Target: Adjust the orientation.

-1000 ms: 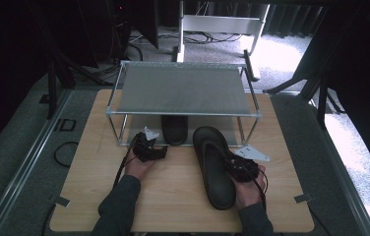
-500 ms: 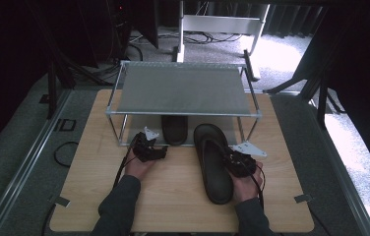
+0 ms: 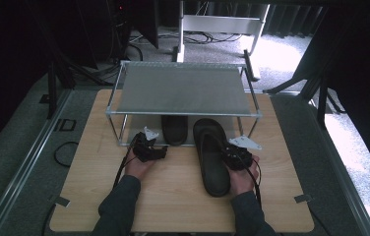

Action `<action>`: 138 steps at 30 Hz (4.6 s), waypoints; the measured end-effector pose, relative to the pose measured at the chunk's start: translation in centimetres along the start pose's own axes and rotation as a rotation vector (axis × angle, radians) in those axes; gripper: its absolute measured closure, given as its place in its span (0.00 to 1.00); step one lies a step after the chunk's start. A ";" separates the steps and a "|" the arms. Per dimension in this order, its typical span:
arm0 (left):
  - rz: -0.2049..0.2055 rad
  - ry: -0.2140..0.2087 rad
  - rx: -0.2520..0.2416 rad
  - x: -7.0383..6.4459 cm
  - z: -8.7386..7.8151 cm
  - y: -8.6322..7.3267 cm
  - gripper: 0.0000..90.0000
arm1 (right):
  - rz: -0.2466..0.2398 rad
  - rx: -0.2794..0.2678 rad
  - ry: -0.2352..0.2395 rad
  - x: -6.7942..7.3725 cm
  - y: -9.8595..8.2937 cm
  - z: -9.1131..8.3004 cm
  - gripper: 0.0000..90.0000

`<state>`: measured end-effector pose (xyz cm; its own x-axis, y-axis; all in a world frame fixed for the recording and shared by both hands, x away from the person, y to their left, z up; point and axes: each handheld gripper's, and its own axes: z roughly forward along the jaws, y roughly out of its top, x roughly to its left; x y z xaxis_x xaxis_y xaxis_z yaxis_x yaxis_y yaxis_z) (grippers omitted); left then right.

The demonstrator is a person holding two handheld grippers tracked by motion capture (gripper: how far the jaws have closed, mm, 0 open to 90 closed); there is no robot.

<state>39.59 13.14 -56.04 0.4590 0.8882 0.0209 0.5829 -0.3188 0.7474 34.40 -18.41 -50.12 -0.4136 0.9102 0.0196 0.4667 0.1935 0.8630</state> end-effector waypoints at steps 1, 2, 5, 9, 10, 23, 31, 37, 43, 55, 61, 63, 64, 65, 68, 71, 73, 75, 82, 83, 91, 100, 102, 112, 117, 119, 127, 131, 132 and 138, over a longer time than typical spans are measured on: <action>0.000 0.000 0.000 0.0 0.0 0.0 0.29 | 0.004 0.000 -0.002 0.0 0.1 0.2 0.81; 0.001 0.001 0.000 0.0 0.0 0.0 0.29 | 0.005 -0.002 -0.006 0.0 0.2 0.4 0.81; -0.001 0.000 0.000 0.0 0.0 0.0 0.29 | 0.006 -0.004 -0.004 0.1 0.4 0.9 0.81; -0.002 -0.001 0.000 0.0 0.0 0.0 0.29 | 0.005 -0.002 -0.012 0.0 0.8 1.6 0.81; -0.003 -0.002 0.000 0.0 0.0 0.0 0.29 | 0.005 -0.003 -0.014 -0.1 0.9 1.7 0.81; -0.004 -0.002 0.000 0.0 0.0 0.0 0.29 | 0.010 -0.010 -0.027 -0.3 1.4 3.2 0.81; -0.001 0.000 0.001 0.0 0.0 0.0 0.29 | 0.018 -0.011 -0.037 -0.2 1.9 4.7 0.81; -0.004 -0.002 0.000 0.0 0.0 0.0 0.29 | 0.003 -0.035 -0.063 -0.1 2.3 5.4 0.81; -0.003 -0.002 0.001 0.0 0.0 0.0 0.29 | 0.003 -0.023 -0.075 -0.4 2.4 6.4 0.81; -0.006 -0.004 -0.001 0.0 0.0 0.0 0.29 | -0.018 -0.010 -0.091 -0.9 2.9 7.4 0.81; -0.007 -0.004 -0.002 0.0 0.0 0.0 0.29 | -0.015 -0.024 -0.102 -0.8 2.9 7.8 0.81; -0.004 -0.004 0.000 0.1 0.0 0.0 0.29 | -0.020 -0.021 -0.102 -0.7 2.8 8.0 0.81; -0.004 -0.003 0.000 0.0 0.0 0.0 0.29 | -0.021 -0.021 -0.102 -0.6 2.7 8.1 0.81; -0.004 -0.003 0.000 0.0 0.0 0.0 0.29 | -0.018 -0.020 -0.100 -0.6 2.7 8.1 0.81; -0.005 -0.004 0.000 0.0 0.0 0.0 0.29 | -0.012 -0.022 -0.099 -0.5 2.6 8.3 0.81; -0.006 -0.005 0.000 0.1 0.0 0.0 0.29 | 0.003 -0.025 -0.092 -0.6 2.5 8.5 0.81; -0.006 -0.004 -0.001 0.1 0.0 0.0 0.29 | 0.013 -0.024 -0.087 -0.7 2.5 8.5 0.81; -0.006 -0.004 -0.001 0.1 0.0 0.0 0.29 | 0.014 -0.022 -0.087 -0.7 2.4 8.6 0.81; -0.006 -0.004 -0.001 0.1 0.0 0.0 0.29 | 0.023 -0.024 -0.075 -0.6 2.3 8.8 0.73; -0.006 -0.004 -0.001 0.1 0.0 0.0 0.29 | 0.023 -0.027 -0.078 -0.6 2.3 8.7 0.70; -0.006 -0.004 -0.001 0.0 0.0 0.0 0.29 | -0.010 -0.054 -0.029 0.1 1.7 6.0 0.51; -0.002 0.000 0.000 0.0 0.0 0.0 0.29 | -0.050 -0.009 0.068 2.0 -0.5 1.6 0.39; -0.002 0.000 0.000 0.0 0.0 0.0 0.29 | -0.076 0.008 0.090 2.4 -1.1 0.9 0.36; -0.001 0.002 0.001 0.0 0.0 0.0 0.29 | -0.120 0.059 0.096 3.2 -3.9 -1.3 0.27; -0.004 0.000 0.000 0.0 -0.1 0.0 0.29 | -0.096 0.062 0.097 3.4 -4.6 -2.0 0.23; -0.002 0.001 0.000 0.0 -0.1 0.0 0.29 | -0.097 0.069 0.096 3.4 -4.8 -1.9 0.23; -0.005 -0.001 0.001 0.0 0.0 0.0 0.29 | -0.092 0.107 0.075 3.5 -4.9 -0.4 0.24; -0.006 -0.001 0.001 0.0 0.0 0.0 0.29 | -0.088 0.112 0.069 3.5 -4.8 -0.1 0.24; -0.006 -0.001 0.001 0.0 0.0 0.0 0.29 | -0.089 0.110 0.068 3.5 -4.8 0.0 0.24; -0.002 0.002 0.003 0.0 0.0 0.0 0.29 | -0.086 0.112 0.063 3.0 -4.8 0.2 0.28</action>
<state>39.56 13.11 -56.05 0.4566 0.8894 0.0209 0.5856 -0.3182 0.7455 31.12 -16.51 -54.29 -0.5019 0.8648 -0.0172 0.5102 0.3120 0.8015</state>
